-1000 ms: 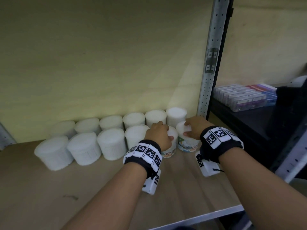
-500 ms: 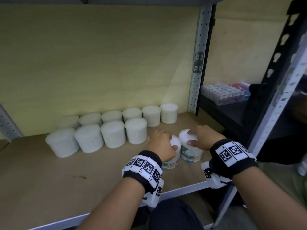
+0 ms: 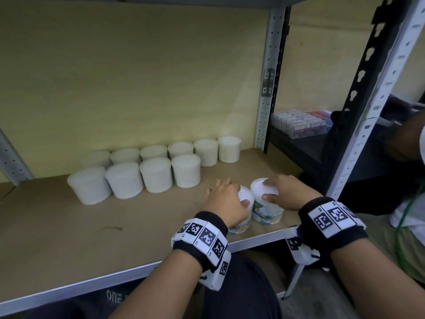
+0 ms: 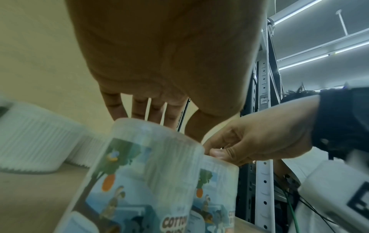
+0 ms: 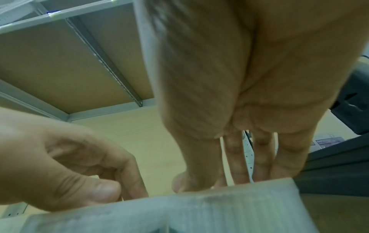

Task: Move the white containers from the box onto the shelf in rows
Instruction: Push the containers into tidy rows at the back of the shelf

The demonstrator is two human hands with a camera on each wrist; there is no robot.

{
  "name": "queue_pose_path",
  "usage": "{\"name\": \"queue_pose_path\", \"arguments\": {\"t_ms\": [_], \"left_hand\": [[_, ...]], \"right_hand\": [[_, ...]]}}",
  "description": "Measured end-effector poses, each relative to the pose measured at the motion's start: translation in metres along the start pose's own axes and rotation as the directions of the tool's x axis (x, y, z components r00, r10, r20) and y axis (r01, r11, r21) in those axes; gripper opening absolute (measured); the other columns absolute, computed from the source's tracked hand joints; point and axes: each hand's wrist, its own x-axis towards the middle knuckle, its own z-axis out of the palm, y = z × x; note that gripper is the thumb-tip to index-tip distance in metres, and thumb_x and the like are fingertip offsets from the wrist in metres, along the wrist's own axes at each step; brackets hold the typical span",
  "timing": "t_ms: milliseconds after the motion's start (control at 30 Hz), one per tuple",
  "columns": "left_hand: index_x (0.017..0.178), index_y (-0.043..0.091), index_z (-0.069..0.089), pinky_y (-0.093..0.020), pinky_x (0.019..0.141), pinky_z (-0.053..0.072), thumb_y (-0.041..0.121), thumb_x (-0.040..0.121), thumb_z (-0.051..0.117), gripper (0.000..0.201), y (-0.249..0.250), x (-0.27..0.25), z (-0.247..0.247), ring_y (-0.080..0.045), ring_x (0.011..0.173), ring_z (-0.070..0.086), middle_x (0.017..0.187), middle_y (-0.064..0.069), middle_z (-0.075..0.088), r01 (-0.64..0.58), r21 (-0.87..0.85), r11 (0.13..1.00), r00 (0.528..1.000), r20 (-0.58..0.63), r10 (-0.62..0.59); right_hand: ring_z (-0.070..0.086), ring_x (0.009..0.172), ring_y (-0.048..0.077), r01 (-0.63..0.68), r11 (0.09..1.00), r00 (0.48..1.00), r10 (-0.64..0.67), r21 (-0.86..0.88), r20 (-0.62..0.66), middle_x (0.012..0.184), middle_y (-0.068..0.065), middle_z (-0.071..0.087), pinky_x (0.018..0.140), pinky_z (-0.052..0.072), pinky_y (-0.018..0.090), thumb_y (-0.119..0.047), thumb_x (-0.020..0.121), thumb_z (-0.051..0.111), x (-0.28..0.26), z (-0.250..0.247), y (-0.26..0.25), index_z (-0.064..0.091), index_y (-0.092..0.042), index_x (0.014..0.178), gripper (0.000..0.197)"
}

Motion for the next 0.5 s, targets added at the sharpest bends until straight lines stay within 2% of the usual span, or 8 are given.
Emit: {"name": "queue_pose_path", "arguments": {"t_ms": [167,267,367,500], "left_hand": [[0.125,0.017,0.054,-0.042,0.104,0.030,0.040,0.088,0.054,0.044,-0.004,0.001,0.000,-0.022,0.124,0.038,0.127,-0.003,0.048,0.000,-0.044,0.999,1.000,0.002,0.000],[0.127,0.016,0.054,-0.042,0.105,0.034,0.040,0.087,0.056,0.046,-0.010,0.004,-0.002,-0.022,0.125,0.041,0.128,-0.002,0.049,0.008,-0.142,0.990,1.000,-0.007,-0.009],[0.126,0.016,0.054,-0.043,0.106,0.033,0.039,0.089,0.054,0.044,-0.021,0.009,-0.012,-0.021,0.126,0.040,0.130,-0.001,0.048,0.024,-0.165,0.986,0.998,-0.050,-0.033],[0.125,0.015,0.055,-0.044,0.106,0.036,0.037,0.088,0.056,0.043,-0.051,0.015,-0.035,-0.020,0.125,0.044,0.130,-0.001,0.049,0.053,-0.187,0.981,0.993,-0.090,-0.071]], "right_hand": [[0.040,0.136,0.024,-0.015,1.000,1.000,0.015,0.022,0.013,0.147,0.006,0.044,0.114,0.031,0.033,-0.040,0.093,0.055,0.000,-0.001,-0.001,0.044,-0.016,0.143,0.057],[0.039,0.136,0.025,-0.033,0.998,0.999,0.032,0.050,0.021,0.146,0.006,0.043,0.113,0.032,0.034,-0.041,0.089,0.061,0.001,-0.005,-0.002,0.045,-0.019,0.141,0.059],[0.042,0.133,0.027,-0.043,0.995,0.999,0.045,0.094,-0.028,0.143,0.009,0.044,0.110,0.038,0.036,-0.039,0.086,0.065,0.005,-0.013,-0.010,0.047,-0.019,0.140,0.060],[0.052,0.126,0.023,0.013,0.975,0.995,0.009,0.222,-0.100,0.138,0.007,0.052,0.103,0.042,0.031,-0.031,0.086,0.067,0.016,-0.025,-0.036,0.054,-0.013,0.134,0.052]]}}
